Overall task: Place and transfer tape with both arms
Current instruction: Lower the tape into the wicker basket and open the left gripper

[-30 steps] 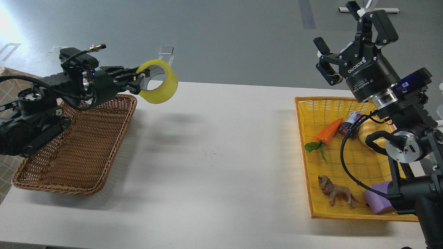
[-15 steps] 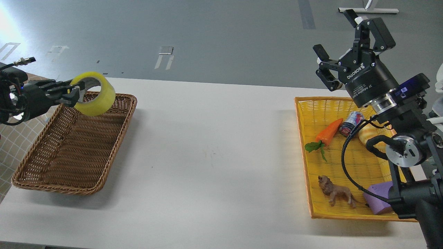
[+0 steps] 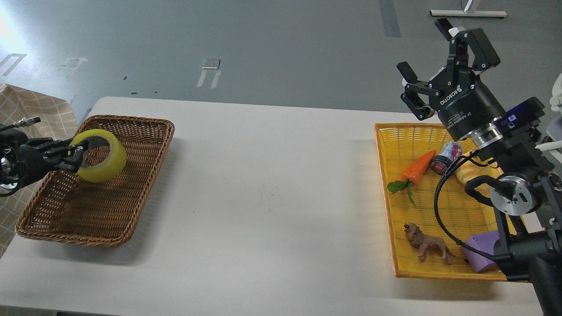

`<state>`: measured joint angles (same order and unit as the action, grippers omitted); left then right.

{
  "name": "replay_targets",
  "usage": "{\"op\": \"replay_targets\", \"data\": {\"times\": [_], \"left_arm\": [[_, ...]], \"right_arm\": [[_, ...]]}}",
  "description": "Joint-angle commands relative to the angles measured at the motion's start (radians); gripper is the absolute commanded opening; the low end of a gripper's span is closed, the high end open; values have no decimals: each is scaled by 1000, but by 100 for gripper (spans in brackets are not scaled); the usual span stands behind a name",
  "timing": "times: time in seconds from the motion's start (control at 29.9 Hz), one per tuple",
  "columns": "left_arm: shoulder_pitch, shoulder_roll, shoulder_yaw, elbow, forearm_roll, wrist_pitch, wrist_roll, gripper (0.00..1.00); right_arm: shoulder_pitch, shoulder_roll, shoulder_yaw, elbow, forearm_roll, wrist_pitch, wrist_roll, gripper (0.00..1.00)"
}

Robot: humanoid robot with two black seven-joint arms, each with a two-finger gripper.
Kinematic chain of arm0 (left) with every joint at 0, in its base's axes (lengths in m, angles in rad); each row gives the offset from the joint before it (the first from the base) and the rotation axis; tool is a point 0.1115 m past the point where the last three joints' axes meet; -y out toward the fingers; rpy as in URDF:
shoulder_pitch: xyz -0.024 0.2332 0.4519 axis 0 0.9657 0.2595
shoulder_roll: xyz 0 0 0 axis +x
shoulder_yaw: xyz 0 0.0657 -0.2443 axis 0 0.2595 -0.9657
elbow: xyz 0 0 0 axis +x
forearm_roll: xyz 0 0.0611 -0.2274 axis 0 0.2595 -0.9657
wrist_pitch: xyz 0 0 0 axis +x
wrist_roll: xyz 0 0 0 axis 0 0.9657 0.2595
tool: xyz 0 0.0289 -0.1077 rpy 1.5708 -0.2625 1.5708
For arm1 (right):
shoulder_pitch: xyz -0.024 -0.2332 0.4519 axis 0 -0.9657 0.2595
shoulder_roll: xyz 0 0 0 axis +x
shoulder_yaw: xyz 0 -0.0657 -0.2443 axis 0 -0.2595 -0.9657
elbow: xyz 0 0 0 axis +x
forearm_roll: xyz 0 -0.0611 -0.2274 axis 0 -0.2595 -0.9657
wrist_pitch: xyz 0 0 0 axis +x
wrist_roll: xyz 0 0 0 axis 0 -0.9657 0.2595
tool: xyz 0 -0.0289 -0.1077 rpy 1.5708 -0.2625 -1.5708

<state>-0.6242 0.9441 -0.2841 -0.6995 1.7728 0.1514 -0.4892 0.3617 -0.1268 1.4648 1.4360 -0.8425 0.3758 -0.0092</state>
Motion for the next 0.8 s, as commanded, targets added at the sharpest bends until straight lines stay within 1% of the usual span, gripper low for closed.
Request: {"op": "replay_targets", "data": {"times": [0.0, 0.07, 0.17, 0.2, 0.23, 0.27, 0.3, 0.33, 0.77], "left_arm": [[12, -7, 14, 29, -12, 14, 0, 12], [32, -13, 19, 34, -27, 30, 0, 12], [43, -10, 19, 35, -47, 31, 0, 13], [41, -10, 19, 35, -49, 31, 0, 15], [43, -11, 19, 35, -50, 31, 0, 22], [41, -11, 19, 40, -50, 31, 0, 53], [43, -13, 19, 47, -50, 31, 0, 76], [43, -14, 19, 64, -52, 31, 0, 96], [38, -19, 13, 74, -95, 30, 0, 97]], "right_arm": [[-4, 0, 0, 0, 0, 0, 0, 100], [-4, 1, 0, 1, -1, 0, 0, 100], [-4, 0, 0, 1, 0, 0, 0, 100], [-4, 0, 0, 3, 0, 0, -2, 100], [-4, 0, 0, 3, 0, 0, 0, 100], [-4, 1, 0, 3, -1, 0, -2, 100], [-4, 1, 0, 3, 0, 0, 0, 100], [-6, 1, 0, 4, 0, 0, -2, 100], [-4, 1, 0, 6, 0, 0, 0, 100]]}}
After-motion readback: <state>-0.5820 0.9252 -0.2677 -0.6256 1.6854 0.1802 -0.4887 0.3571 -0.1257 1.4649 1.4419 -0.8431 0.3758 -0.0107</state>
